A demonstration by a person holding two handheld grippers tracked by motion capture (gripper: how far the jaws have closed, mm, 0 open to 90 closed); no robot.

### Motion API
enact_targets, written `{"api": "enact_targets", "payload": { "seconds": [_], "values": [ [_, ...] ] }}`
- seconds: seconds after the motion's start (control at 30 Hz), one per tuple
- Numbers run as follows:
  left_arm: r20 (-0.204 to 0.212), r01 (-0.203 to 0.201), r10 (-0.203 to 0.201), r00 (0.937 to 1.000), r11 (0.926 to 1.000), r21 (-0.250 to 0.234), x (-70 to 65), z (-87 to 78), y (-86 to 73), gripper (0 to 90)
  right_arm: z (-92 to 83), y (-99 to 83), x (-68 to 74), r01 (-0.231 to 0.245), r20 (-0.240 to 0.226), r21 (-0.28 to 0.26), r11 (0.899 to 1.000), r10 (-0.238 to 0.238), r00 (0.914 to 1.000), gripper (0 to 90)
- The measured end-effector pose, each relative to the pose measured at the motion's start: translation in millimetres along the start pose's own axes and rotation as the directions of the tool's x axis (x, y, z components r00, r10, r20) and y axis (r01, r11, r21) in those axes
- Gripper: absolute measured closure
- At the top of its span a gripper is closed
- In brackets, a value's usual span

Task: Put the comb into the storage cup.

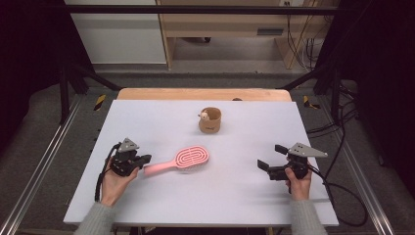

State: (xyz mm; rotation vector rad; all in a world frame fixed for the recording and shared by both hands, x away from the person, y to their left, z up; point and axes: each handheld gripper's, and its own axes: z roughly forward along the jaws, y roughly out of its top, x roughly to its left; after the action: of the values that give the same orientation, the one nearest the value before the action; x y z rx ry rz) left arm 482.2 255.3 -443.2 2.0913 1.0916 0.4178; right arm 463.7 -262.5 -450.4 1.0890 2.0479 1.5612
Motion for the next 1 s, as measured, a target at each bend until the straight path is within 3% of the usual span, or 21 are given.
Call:
{"api": "enact_targets", "payload": {
  "seconds": [0.2,0.53,1.0],
  "values": [
    [-0.005,-0.002,0.003,1.0,0.9997,0.026,0.1,4.5,-1.2,89.9,0.3,-0.2,0.1,0.002,0.0,0.004,1.0,-0.002,1.0,0.4],
    [0.021,-0.009,0.008,0.9998,0.9983,0.057,-1.3,7.8,-2.7,89.9,0.8,-0.2,0.3,0.002,-0.001,0.006,1.0,-0.002,1.0,0.4],
    [0.07,-0.043,0.038,0.9968,0.9964,0.073,-14.6,7.6,-5.1,90.0,0.3,0.1,0.3,0.001,-0.004,0.002,1.0,-0.001,1.0,0.4]
  ]
}}
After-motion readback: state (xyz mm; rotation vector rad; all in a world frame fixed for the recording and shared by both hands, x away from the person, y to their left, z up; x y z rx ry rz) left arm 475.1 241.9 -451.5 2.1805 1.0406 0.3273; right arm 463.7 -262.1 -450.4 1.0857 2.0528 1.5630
